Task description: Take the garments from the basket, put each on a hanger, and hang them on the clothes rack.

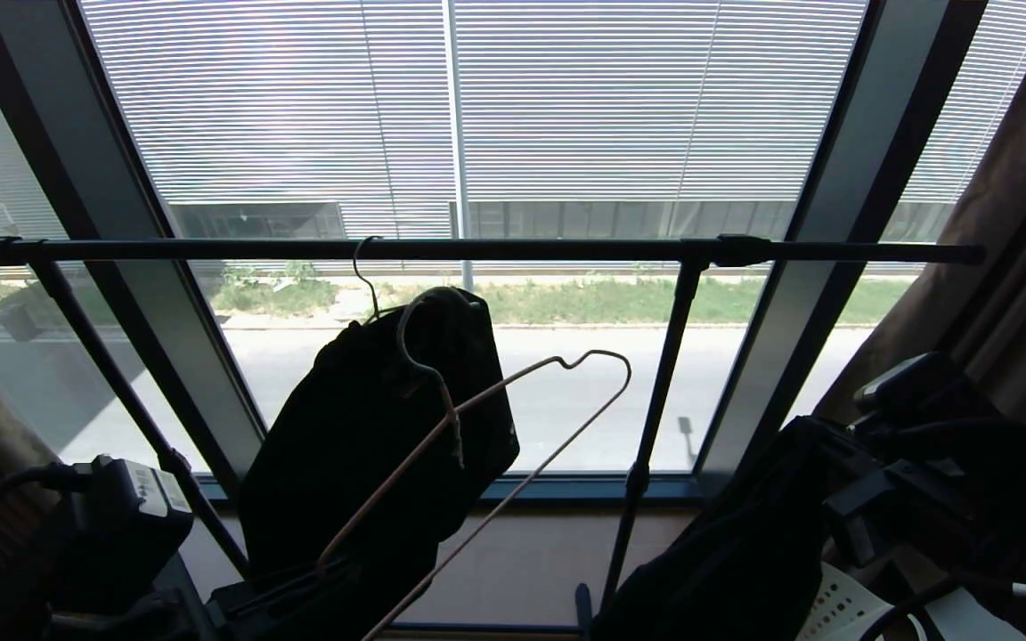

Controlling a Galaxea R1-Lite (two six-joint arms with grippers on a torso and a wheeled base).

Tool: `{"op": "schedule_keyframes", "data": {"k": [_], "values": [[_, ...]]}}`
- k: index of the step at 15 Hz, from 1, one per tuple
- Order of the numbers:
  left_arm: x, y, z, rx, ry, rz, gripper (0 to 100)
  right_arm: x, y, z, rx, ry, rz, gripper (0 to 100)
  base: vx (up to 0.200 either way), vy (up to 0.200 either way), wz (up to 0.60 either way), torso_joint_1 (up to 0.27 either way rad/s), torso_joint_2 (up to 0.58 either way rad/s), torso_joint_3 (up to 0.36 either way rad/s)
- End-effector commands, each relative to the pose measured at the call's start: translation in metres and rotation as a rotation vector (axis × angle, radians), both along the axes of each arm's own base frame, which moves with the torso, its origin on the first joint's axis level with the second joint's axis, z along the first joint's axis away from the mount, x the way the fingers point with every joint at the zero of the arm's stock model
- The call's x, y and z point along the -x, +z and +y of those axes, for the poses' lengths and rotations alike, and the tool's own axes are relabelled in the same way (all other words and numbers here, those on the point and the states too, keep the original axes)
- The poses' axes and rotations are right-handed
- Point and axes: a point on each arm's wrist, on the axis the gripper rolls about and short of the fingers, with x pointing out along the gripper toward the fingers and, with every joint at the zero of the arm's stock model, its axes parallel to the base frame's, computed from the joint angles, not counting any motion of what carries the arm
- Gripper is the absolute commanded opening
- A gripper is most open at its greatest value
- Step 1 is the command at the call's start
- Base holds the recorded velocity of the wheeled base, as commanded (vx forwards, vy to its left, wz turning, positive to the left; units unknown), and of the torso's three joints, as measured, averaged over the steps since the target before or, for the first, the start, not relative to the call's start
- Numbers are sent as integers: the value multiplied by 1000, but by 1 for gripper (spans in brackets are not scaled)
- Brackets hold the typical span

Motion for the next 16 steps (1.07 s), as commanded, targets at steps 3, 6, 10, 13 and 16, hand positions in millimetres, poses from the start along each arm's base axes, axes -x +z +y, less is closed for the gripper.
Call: {"op": "schedule_keyframes", "data": {"k": [3, 6, 10, 13, 16], "values": [[13, -11, 13, 0, -31, 15, 0, 0, 0, 0, 1, -1, 0, 0, 0, 0, 0, 0, 0, 0], [11, -17, 9, -20, -68, 50, 0, 1, 1, -1, 7, -30, -11, 0, 0, 0, 0, 0, 0, 0], [10, -24, 7, -67, -123, 55, 0, -12, 29, -2, 149, -78, -115, 0, 0, 0, 0, 0, 0, 0], [12, -27, 8, -80, -128, 57, 0, -22, 12, 4, 205, -75, -56, 0, 0, 0, 0, 0, 0, 0], [11, -27, 5, -68, -193, 79, 0, -27, 6, 8, 218, -77, -36, 0, 0, 0, 0, 0, 0, 0]]}}
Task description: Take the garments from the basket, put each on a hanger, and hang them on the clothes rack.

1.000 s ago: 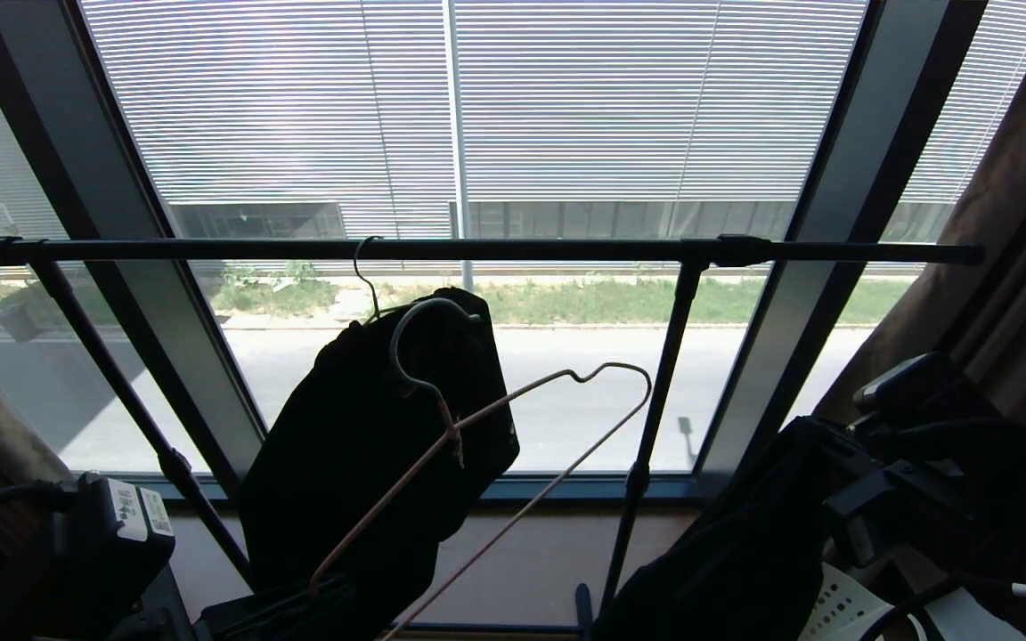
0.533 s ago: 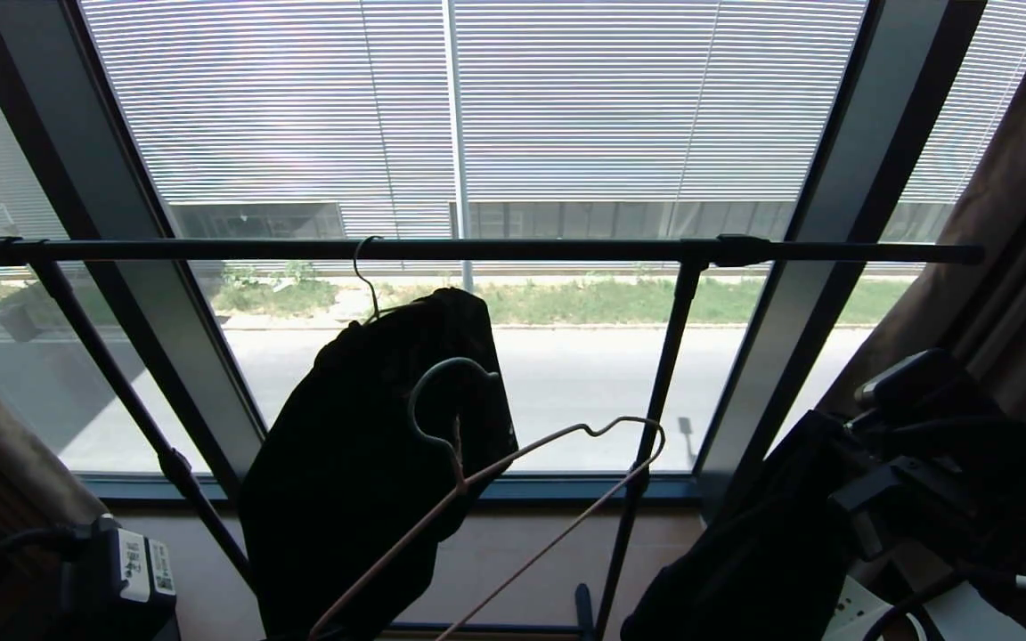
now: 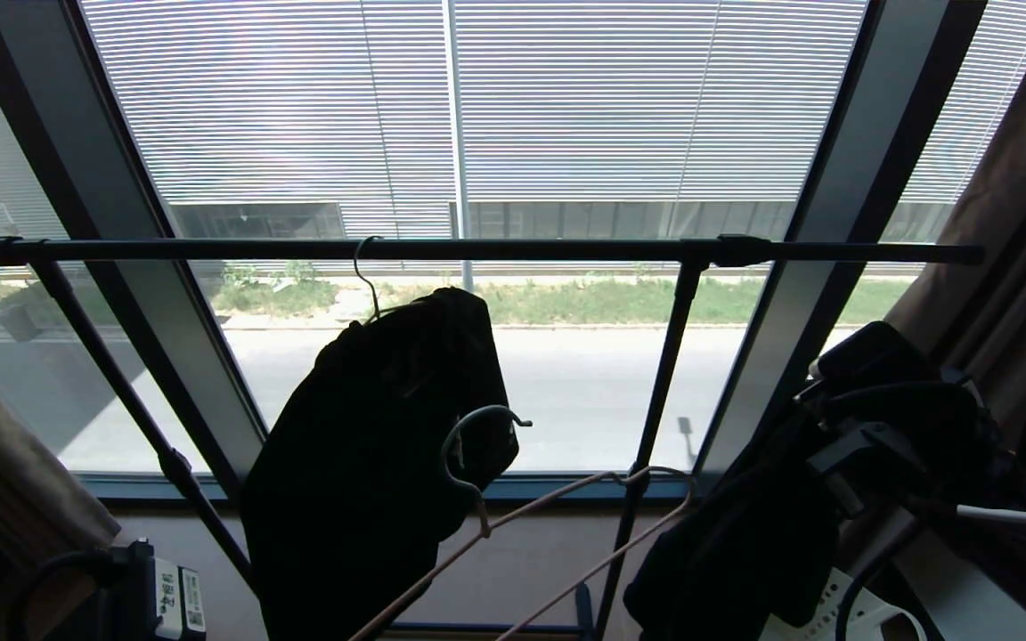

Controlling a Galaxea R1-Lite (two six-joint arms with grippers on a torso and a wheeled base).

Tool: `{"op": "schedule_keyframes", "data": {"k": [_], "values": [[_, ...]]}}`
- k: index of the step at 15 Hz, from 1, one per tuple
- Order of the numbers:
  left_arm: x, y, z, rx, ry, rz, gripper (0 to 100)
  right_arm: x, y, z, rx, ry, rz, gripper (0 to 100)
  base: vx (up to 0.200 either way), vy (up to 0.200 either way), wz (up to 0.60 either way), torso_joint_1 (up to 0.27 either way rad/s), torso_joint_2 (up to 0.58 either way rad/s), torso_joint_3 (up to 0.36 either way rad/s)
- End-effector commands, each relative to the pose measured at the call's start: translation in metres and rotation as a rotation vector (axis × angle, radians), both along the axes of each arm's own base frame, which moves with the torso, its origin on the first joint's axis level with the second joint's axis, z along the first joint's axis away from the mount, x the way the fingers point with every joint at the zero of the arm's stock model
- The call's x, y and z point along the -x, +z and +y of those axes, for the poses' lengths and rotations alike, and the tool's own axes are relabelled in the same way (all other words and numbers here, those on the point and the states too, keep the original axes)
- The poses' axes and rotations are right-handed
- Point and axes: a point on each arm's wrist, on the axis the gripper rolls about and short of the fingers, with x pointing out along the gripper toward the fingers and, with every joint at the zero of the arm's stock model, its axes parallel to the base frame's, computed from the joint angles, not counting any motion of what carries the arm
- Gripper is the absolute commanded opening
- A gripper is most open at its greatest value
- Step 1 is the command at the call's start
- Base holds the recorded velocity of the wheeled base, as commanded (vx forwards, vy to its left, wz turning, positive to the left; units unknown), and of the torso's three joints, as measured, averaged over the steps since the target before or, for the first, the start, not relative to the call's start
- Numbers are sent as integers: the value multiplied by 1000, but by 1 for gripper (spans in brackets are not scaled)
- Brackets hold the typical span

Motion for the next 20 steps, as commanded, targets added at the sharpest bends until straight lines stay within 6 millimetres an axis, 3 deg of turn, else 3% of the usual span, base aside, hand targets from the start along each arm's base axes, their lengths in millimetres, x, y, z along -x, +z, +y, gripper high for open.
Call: {"op": "schedule_keyframes", "data": {"k": [1, 5, 9, 14, 20], "values": [[-3, -1, -4, -9, -9, 14, 0, -2, -3, 2, 9, 2, 12, 0, 0, 0, 0, 0, 0, 0], [-10, 8, -18, 11, -49, 2, 0, -1, -1, 1, 2, 5, 4, 0, 0, 0, 0, 0, 0, 0], [-21, 4, -35, 23, -88, 1, 0, -1, -1, 2, 2, 6, 5, 0, 0, 0, 0, 0, 0, 0], [-20, -4, -35, 21, -86, 10, 0, 1, -3, 9, 1, 39, 12, 0, 0, 0, 0, 0, 0, 0], [-19, -5, -33, 23, -86, 6, 0, -10, -11, 17, -24, -7, -2, 0, 0, 0, 0, 0, 0, 0]]}}
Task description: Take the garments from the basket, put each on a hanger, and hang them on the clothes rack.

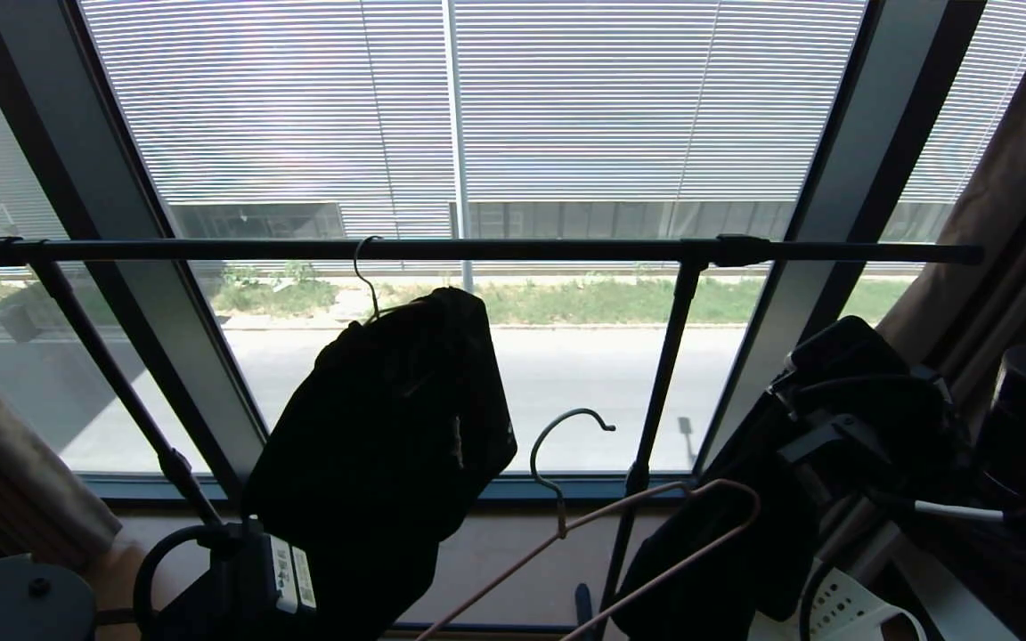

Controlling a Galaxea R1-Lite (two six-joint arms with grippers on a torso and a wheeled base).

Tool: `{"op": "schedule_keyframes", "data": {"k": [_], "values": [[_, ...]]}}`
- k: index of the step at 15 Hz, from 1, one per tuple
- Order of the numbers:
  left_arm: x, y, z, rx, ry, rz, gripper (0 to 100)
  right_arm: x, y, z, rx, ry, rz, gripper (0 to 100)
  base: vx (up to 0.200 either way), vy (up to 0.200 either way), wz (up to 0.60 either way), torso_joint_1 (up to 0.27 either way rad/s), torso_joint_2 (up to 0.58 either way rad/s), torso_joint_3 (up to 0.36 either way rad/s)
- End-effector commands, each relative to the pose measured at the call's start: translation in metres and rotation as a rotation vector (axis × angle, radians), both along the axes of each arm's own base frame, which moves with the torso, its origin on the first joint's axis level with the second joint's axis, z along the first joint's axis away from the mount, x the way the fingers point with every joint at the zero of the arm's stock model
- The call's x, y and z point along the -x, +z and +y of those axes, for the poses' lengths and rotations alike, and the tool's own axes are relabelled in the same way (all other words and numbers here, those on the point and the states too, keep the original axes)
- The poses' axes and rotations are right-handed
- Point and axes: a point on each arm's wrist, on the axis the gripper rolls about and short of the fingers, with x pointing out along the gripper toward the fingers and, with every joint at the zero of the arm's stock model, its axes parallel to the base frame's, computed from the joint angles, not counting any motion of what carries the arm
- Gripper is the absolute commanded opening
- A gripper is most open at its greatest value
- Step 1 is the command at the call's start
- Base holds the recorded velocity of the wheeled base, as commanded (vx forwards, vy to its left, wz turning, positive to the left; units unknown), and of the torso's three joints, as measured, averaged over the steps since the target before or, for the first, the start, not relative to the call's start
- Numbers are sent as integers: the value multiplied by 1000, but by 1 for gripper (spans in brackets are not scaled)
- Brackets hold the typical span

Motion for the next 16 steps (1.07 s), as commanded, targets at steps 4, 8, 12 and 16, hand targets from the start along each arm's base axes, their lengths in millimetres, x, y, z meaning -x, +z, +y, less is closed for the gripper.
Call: {"op": "schedule_keyframes", "data": {"k": [4, 8, 12, 16], "values": [[-1, 2, -1, 21, 1, -17, 0, -3, -8, 4, 18, 4, 21, 0, 0, 0, 0, 0, 0, 0], [-7, 4, 1, 37, 39, -32, 0, 5, -9, 10, 20, 49, 25, 0, 0, 0, 0, 0, 0, 0], [-13, 7, 6, 59, 84, -52, 0, 7, -9, 12, 19, 63, 25, 0, 0, 0, 0, 0, 0, 0], [-11, 6, 5, 58, 71, -52, 0, 10, -12, 17, 22, 91, 33, 0, 0, 0, 0, 0, 0, 0]]}}
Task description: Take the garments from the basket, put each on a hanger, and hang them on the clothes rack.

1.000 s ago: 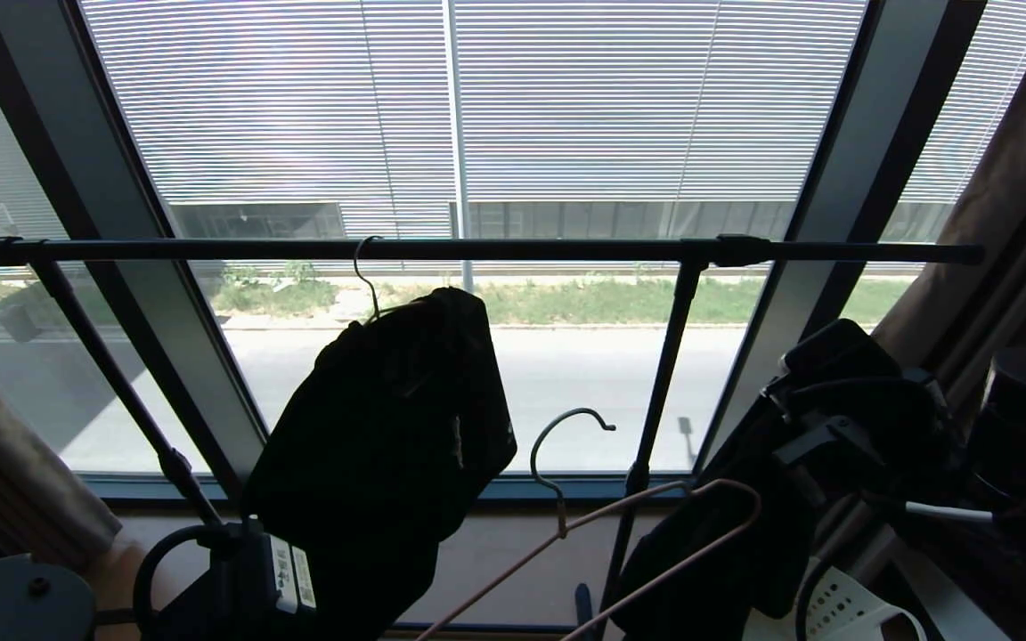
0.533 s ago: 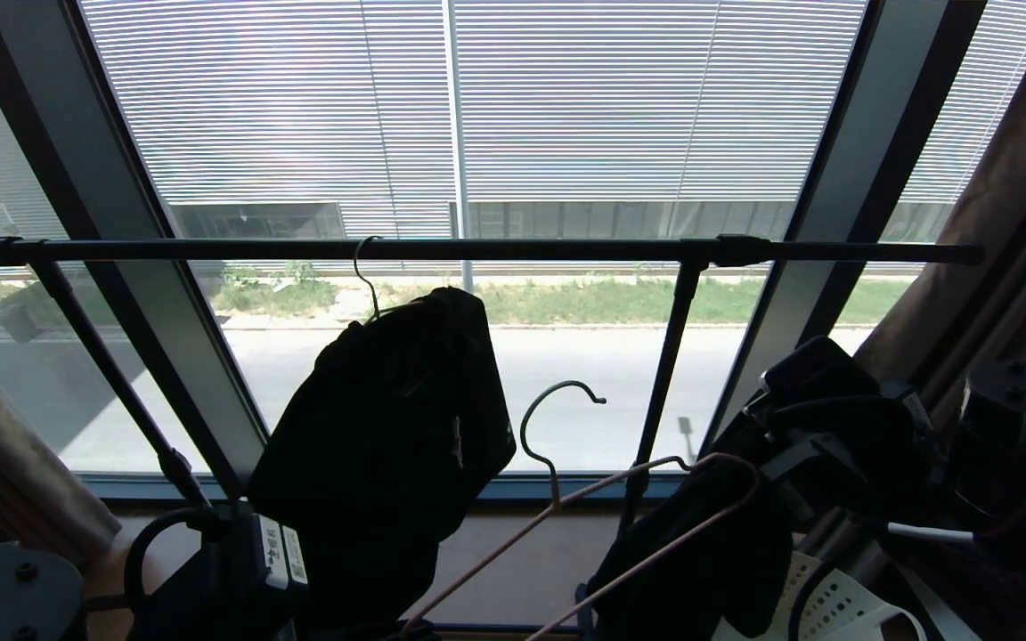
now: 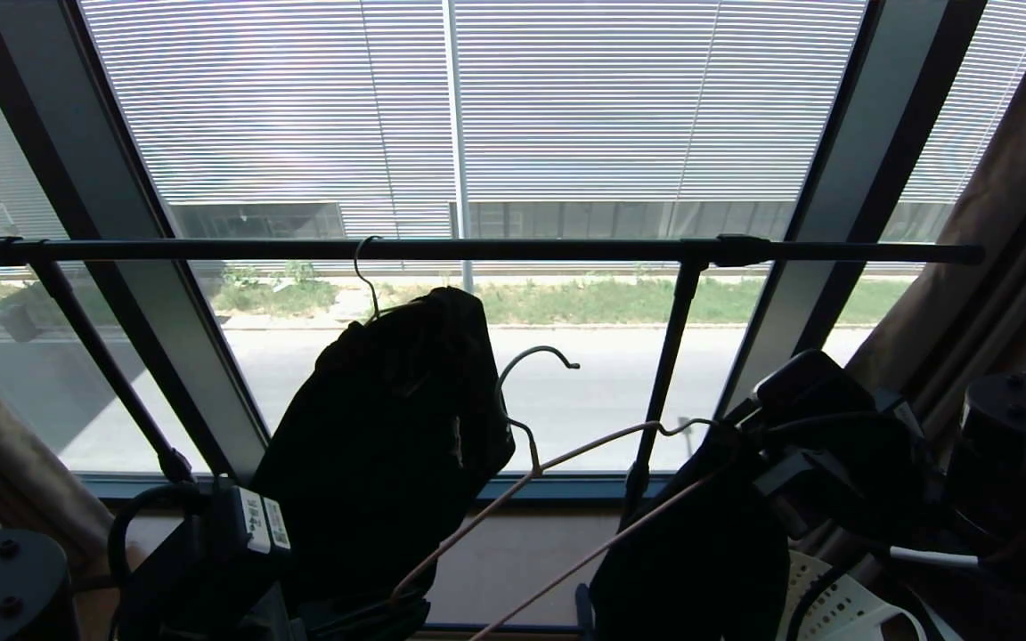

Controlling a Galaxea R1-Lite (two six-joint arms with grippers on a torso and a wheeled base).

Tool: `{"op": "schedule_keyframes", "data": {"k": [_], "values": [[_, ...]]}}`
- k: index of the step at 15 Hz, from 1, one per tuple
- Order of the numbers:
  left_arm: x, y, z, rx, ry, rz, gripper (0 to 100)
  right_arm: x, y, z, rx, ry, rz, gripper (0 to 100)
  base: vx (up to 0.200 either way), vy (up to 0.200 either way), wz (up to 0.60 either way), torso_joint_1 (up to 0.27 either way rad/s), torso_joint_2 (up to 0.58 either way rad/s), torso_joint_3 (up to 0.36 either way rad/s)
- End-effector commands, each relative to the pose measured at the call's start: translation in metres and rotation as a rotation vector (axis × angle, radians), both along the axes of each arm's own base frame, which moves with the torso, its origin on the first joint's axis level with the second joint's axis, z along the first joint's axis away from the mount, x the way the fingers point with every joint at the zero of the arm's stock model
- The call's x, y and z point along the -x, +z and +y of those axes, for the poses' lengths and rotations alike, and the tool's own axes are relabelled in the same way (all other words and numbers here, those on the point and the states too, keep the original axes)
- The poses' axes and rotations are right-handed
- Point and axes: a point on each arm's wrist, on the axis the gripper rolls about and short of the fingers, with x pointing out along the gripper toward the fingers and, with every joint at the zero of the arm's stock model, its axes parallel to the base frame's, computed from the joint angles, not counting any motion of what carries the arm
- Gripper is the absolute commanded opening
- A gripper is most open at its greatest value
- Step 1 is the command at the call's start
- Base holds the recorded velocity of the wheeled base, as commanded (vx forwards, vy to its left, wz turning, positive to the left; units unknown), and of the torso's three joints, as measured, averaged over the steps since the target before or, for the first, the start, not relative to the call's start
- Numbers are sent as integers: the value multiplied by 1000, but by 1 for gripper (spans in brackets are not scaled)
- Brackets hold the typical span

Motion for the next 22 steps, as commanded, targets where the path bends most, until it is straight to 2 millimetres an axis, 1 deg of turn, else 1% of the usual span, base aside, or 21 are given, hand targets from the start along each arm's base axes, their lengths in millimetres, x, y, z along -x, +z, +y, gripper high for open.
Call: {"op": "schedule_keyframes", "data": {"k": [1, 5, 8, 9, 12, 14, 17, 19, 22], "values": [[3, 0, -1, 0, -16, -1, 0, 0, -1, 2, 1, 7, 4, 0, 0, 0, 0, 0, 0, 0], [14, -6, -4, -20, -80, 14, 0, -1, 2, 3, -28, 6, -19, 0, 0, 0, 0, 0, 0, 0], [16, -7, -5, -22, -93, 16, 0, -6, -3, 8, -47, 3, -42, 0, 0, 0, 0, 0, 0, 0], [15, -7, -5, -22, -93, 16, 0, -2, -3, 13, -52, 29, -46, 0, 0, 0, 0, 0, 0, 0], [14, -6, -6, -20, -89, 16, 0, 7, -2, 19, -61, 72, -50, 0, 0, 0, 0, 0, 0, 0], [14, -7, -6, -23, -86, 18, 0, 18, 3, 24, -84, 126, -61, 0, 0, 0, 0, 0, 0, 0], [13, -7, -6, -23, -84, 18, 0, 29, 10, 29, -150, 165, -70, 0, 0, 0, 0, 0, 0, 0], [13, -7, -5, -23, -78, 20, 0, 38, 16, 29, -177, 201, -85, 0, 0, 0, 0, 0, 0, 0], [8, -5, -1, -18, -41, 11, 0, 41, 22, 27, -194, 205, -100, 0, 0, 0, 0, 0, 0, 0]]}}
